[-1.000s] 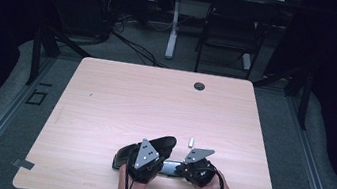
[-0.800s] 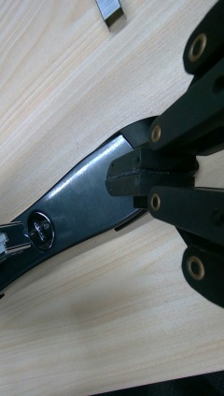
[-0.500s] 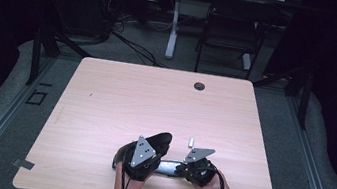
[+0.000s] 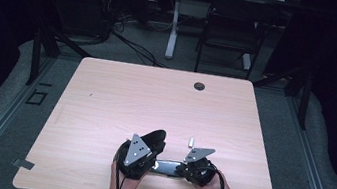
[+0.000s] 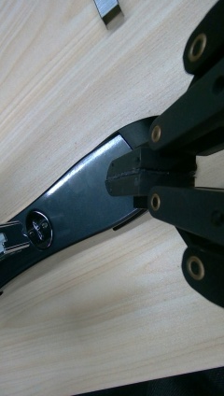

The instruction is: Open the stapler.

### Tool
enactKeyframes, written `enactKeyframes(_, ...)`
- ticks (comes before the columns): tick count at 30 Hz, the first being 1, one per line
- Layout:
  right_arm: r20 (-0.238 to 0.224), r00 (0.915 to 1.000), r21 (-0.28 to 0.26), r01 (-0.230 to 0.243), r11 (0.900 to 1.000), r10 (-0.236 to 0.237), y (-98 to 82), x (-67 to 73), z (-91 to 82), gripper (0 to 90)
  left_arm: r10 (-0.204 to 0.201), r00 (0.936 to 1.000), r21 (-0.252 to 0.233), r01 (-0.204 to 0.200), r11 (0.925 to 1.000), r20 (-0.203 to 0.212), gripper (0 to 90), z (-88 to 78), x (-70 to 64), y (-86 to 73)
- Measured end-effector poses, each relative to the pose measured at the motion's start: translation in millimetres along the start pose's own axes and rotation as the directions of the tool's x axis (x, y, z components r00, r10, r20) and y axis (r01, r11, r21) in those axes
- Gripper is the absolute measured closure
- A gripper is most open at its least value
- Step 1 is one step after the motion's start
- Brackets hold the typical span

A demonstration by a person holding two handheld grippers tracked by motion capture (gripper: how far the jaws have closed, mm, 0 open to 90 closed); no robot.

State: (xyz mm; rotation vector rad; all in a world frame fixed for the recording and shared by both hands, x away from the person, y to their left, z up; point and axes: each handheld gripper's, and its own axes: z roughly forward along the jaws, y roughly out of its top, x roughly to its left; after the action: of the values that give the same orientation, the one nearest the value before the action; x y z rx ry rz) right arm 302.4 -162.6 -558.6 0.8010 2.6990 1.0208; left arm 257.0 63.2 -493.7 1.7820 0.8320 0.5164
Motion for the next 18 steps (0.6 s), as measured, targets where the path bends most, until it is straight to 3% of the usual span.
enactKeyframes(18, -0.005, 1.0000, 0.009, 0.008, 1.000, -0.008, 0.1, -0.9, -0.8, 90.0, -0.011, 0.9994, -0.031, 0.010, 0.9995, -0.034, 90.0, -9.5, 5.1, 3.5)
